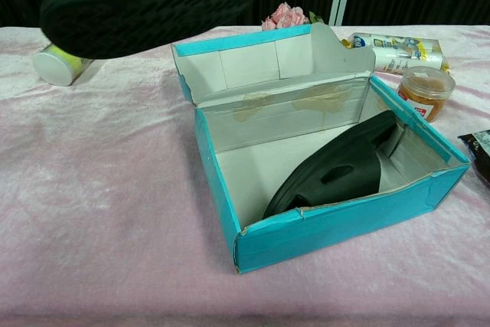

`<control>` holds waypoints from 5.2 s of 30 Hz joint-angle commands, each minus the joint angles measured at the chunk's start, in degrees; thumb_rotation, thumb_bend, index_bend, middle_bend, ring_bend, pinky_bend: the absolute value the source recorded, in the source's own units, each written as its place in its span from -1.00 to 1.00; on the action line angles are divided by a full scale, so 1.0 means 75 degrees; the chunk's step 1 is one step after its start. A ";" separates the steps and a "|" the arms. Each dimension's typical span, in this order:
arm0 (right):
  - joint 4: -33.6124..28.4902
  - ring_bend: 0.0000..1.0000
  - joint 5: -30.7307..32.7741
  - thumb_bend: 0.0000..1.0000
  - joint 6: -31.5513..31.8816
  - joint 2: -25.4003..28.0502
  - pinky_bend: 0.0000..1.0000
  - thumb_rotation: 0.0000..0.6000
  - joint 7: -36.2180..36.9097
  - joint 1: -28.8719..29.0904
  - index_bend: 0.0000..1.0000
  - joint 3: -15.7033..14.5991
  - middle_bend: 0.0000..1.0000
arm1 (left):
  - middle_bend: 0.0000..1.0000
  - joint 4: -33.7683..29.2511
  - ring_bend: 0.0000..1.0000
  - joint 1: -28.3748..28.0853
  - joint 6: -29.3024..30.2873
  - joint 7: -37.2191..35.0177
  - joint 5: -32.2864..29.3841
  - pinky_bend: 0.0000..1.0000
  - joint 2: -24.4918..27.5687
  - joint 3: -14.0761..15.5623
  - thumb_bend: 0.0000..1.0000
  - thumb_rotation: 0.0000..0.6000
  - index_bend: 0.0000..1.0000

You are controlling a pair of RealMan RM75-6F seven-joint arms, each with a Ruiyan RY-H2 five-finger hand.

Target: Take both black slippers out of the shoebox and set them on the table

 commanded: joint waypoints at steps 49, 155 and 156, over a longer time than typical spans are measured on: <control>-0.0151 -1.00 -0.2213 -1.00 -0.3205 -0.0034 -0.89 1.00 0.0008 0.3468 -0.74 -0.0055 -0.88 | -0.68 -0.0494 -0.85 0.2955 0.1221 0.0568 -0.0169 -0.96 0.1369 0.1058 -1.00 1.00 -1.00; 0.2946 -0.58 0.0842 -0.30 -0.2578 -0.0180 -0.74 1.00 0.2711 0.3428 0.40 0.0056 -0.11 | -0.61 0.0028 -0.85 0.3965 0.1560 -0.0825 0.0326 -0.96 0.1207 0.0663 -1.00 1.00 -1.00; 0.3141 -0.58 0.0891 -0.30 -0.2646 -0.0269 -0.74 1.00 0.2801 0.3402 0.40 0.0047 -0.11 | -0.61 0.0007 -0.85 0.3969 0.1559 -0.0806 0.0327 -0.96 0.1209 0.0664 -1.00 1.00 -1.00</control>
